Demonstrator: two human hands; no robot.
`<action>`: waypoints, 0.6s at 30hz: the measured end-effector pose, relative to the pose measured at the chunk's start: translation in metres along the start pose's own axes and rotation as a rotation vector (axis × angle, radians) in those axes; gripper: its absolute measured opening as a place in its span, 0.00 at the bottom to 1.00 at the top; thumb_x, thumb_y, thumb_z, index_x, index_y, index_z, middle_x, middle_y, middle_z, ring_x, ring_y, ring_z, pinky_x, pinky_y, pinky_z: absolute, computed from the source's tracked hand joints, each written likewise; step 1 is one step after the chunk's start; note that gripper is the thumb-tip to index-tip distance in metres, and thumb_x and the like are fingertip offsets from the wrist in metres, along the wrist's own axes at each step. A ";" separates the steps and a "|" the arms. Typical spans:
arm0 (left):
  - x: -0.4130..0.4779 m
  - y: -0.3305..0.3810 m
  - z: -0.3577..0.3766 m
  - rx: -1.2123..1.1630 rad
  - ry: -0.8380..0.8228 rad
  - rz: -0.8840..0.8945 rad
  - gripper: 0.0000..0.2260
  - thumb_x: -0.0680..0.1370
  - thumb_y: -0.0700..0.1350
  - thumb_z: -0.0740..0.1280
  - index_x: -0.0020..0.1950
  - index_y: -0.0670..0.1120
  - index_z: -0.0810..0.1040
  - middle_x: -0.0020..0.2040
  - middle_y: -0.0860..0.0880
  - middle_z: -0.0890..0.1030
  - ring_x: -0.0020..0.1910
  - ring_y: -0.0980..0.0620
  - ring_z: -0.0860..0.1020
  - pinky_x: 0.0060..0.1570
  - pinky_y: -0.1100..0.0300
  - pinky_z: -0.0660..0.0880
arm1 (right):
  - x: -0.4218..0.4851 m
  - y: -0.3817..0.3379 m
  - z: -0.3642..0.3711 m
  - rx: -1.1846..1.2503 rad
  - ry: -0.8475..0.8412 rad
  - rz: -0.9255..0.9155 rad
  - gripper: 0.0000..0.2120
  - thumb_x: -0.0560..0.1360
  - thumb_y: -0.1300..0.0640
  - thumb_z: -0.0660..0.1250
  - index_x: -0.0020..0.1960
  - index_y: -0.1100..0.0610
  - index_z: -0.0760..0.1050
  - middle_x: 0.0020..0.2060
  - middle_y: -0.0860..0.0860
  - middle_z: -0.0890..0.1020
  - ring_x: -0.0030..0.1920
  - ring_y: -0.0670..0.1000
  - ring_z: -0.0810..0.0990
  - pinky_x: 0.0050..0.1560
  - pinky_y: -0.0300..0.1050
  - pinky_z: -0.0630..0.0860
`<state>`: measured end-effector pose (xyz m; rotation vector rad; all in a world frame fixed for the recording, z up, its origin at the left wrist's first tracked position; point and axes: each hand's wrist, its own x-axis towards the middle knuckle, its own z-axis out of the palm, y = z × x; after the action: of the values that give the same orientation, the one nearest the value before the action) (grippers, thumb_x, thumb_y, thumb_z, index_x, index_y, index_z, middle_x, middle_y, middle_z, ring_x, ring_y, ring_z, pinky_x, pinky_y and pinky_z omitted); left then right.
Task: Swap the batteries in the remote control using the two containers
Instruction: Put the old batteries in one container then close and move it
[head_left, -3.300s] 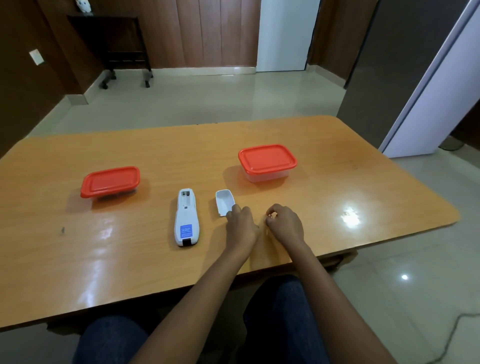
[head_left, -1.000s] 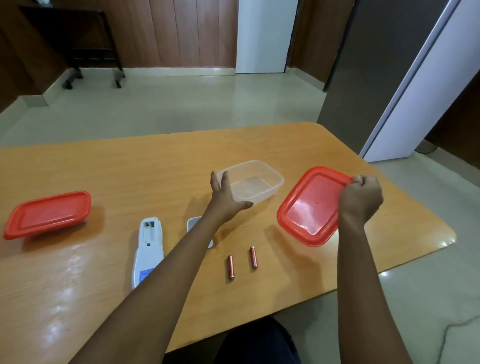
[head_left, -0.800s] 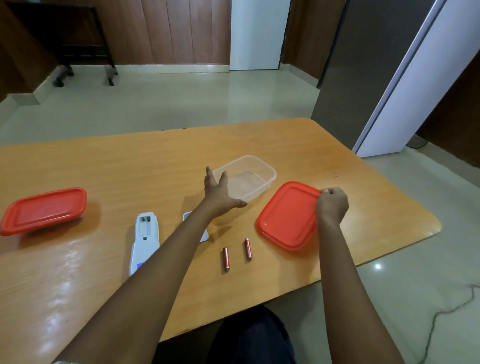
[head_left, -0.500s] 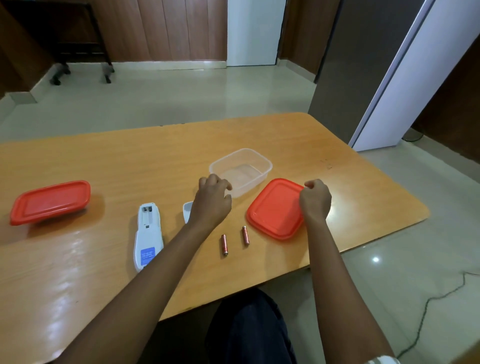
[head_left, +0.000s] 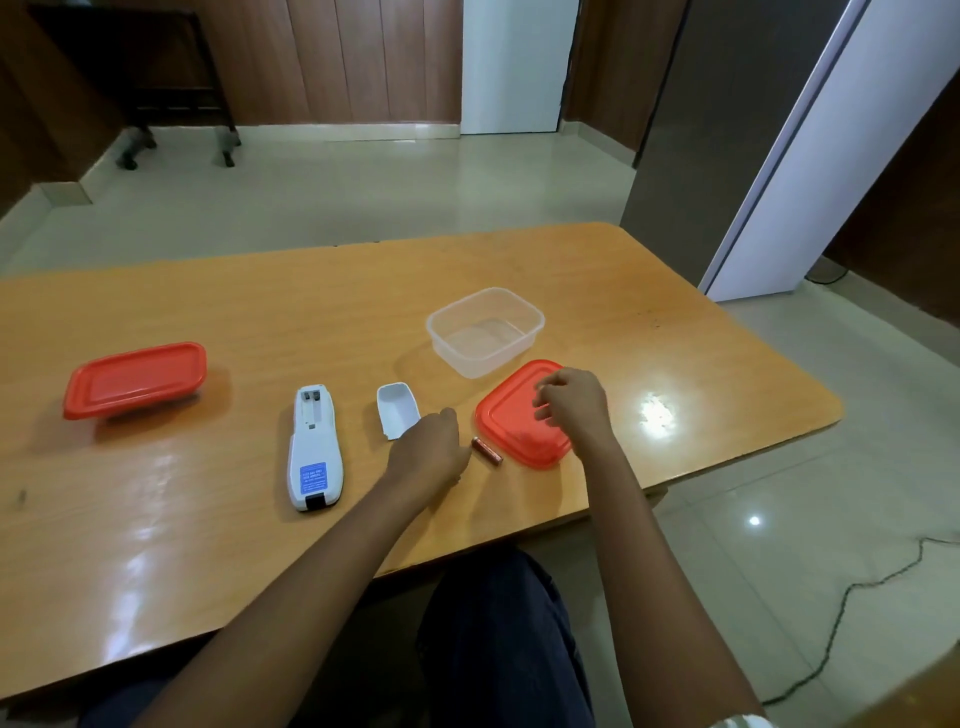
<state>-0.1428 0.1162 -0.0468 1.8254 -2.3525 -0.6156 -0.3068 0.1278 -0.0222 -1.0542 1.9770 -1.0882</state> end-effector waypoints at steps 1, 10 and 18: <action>-0.002 0.001 0.002 -0.010 0.000 0.000 0.10 0.77 0.42 0.59 0.56 0.39 0.70 0.52 0.42 0.78 0.48 0.44 0.77 0.37 0.56 0.68 | -0.006 -0.001 0.005 -0.006 -0.083 -0.012 0.10 0.72 0.69 0.57 0.41 0.62 0.76 0.34 0.57 0.79 0.30 0.52 0.76 0.34 0.45 0.73; 0.004 -0.008 -0.008 -0.473 0.054 -0.143 0.06 0.73 0.39 0.61 0.47 0.41 0.76 0.36 0.46 0.80 0.37 0.49 0.78 0.35 0.59 0.71 | -0.037 0.009 0.049 -0.778 -0.265 -0.410 0.17 0.77 0.55 0.60 0.65 0.55 0.71 0.60 0.55 0.78 0.58 0.56 0.77 0.53 0.49 0.73; 0.060 0.013 -0.052 -0.714 0.171 -0.091 0.08 0.73 0.36 0.59 0.37 0.43 0.75 0.32 0.46 0.80 0.35 0.47 0.75 0.35 0.57 0.70 | 0.033 -0.039 0.031 -0.086 -0.082 -0.275 0.13 0.72 0.64 0.62 0.54 0.58 0.79 0.27 0.49 0.76 0.31 0.49 0.73 0.33 0.43 0.68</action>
<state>-0.1546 0.0490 -0.0037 1.5640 -1.6342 -1.0828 -0.2836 0.0747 -0.0067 -1.4264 1.8653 -1.0887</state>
